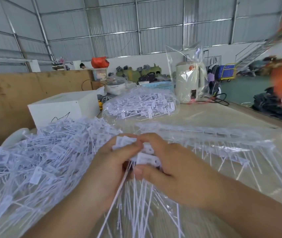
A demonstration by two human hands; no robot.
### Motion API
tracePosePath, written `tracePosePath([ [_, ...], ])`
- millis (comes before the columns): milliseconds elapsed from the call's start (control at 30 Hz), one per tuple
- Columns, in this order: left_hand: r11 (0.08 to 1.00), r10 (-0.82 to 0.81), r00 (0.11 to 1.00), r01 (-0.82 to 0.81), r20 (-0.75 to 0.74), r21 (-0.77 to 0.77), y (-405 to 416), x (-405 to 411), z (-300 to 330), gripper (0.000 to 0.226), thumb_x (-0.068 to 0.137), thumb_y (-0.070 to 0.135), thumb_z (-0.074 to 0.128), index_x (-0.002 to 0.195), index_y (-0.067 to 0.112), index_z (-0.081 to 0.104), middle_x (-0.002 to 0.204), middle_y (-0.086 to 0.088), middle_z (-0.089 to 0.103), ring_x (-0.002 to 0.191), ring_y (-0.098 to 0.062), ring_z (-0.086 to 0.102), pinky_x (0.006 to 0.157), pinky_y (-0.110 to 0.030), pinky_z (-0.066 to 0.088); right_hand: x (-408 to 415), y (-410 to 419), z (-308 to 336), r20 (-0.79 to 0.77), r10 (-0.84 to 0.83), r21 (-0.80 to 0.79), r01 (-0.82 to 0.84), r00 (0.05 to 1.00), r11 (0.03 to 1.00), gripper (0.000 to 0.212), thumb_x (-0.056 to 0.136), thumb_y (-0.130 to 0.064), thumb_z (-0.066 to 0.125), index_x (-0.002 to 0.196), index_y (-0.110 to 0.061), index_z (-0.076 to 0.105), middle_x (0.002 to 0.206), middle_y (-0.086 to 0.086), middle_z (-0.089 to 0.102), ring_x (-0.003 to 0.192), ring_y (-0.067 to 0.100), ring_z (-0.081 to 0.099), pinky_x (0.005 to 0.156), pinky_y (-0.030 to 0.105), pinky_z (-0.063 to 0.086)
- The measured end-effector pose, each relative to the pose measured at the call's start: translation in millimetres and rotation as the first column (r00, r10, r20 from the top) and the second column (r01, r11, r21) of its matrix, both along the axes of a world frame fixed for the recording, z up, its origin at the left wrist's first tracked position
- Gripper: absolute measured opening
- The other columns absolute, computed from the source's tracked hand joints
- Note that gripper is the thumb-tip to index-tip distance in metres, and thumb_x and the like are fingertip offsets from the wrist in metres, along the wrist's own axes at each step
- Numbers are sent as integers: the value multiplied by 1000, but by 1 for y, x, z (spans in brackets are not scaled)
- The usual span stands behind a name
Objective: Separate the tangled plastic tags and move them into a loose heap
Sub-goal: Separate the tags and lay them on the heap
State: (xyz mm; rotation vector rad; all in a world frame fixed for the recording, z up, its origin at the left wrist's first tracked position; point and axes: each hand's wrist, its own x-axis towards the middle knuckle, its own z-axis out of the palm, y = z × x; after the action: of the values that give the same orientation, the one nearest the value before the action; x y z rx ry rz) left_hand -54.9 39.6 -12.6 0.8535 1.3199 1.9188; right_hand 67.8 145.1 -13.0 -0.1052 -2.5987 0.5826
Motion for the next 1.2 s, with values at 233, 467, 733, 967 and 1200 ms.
tracePosePath([
  [233, 999, -33, 997, 30, -76, -30, 0, -1, 2, 31, 58, 14, 78, 88, 11, 72, 73, -16, 69, 51, -21, 63, 41, -26, 47, -5, -4, -4, -7, -32, -129, 31, 999, 991, 49, 96, -42, 54, 137, -33, 28, 88, -5, 72, 77, 8, 65, 74, 39, 52],
  [467, 999, -5, 987, -1, -159, -39, -5, -1, 8, 23, 53, 17, 77, 75, 21, 74, 66, -13, 67, 46, -17, 58, 40, -23, 45, -3, -2, -2, -26, -101, -159, 95, 995, 983, 34, 93, -50, 53, 120, -30, 47, 68, -11, 62, 54, 4, 54, 53, 22, 40],
  [733, 987, -161, 973, 154, -167, -54, -4, -6, 1, 28, 61, 23, 83, 87, 18, 74, 69, -18, 58, 49, -19, 54, 44, -28, 46, -2, -1, 0, -9, 18, -244, -20, 1000, 970, 27, 96, -34, 54, 121, -28, 48, 77, -7, 70, 47, 3, 52, 47, 15, 35],
  [967, 991, -132, 966, 125, -221, -48, -4, -6, -1, 36, 55, 33, 87, 86, 21, 73, 73, -19, 62, 53, -20, 57, 45, -26, 46, -3, -6, 0, 2, -32, -189, 32, 999, 981, 55, 97, -44, 47, 145, -30, 23, 81, -12, 69, 55, -4, 56, 53, 13, 41],
  [1200, 993, 114, 975, -114, -191, 7, -4, -8, 5, 20, 59, 14, 72, 74, 27, 74, 58, -8, 64, 42, -16, 53, 40, -25, 45, 7, 14, 17, 165, 13, -375, 51, 986, 925, 26, 94, -38, 59, 77, -19, 61, 60, -8, 55, 53, 10, 49, 54, 32, 40],
])
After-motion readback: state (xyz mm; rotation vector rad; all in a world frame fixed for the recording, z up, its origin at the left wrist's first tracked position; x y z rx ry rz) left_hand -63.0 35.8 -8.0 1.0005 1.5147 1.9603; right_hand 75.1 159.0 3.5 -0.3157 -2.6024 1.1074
